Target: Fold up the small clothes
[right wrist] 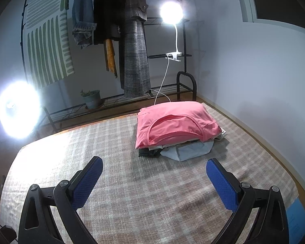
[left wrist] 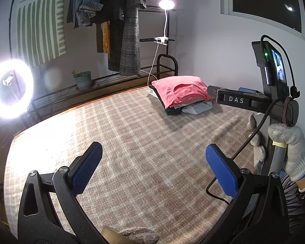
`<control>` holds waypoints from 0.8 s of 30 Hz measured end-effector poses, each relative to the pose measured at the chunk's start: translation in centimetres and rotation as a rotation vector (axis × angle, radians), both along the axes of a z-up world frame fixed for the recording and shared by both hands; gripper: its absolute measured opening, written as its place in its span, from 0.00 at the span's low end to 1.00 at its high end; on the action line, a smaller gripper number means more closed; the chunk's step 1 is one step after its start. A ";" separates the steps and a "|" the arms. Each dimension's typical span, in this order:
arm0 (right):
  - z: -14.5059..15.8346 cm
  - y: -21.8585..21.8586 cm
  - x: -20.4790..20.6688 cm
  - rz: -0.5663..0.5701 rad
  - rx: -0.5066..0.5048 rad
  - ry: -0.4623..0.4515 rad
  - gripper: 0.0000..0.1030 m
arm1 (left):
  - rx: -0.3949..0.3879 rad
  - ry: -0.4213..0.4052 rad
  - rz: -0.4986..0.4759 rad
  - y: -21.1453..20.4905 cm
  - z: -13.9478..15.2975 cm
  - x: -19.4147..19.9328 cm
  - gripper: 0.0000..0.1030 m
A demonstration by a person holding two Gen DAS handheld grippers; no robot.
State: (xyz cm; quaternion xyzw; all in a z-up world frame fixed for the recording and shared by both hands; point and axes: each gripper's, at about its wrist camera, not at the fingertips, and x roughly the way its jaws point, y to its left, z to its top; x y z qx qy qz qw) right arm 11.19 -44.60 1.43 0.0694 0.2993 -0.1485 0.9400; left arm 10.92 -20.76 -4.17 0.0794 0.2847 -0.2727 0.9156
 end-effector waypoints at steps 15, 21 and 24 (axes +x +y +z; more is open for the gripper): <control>-0.2 0.4 0.1 0.004 0.009 0.006 1.00 | 0.002 -0.005 0.004 -0.1 0.1 0.0 1.00; -0.3 0.4 0.2 0.004 0.013 0.005 1.00 | 0.000 -0.008 0.004 -0.1 0.1 -0.1 1.00; -0.3 0.3 0.2 0.003 0.014 0.005 1.00 | 0.001 -0.009 0.004 -0.1 0.1 -0.2 1.00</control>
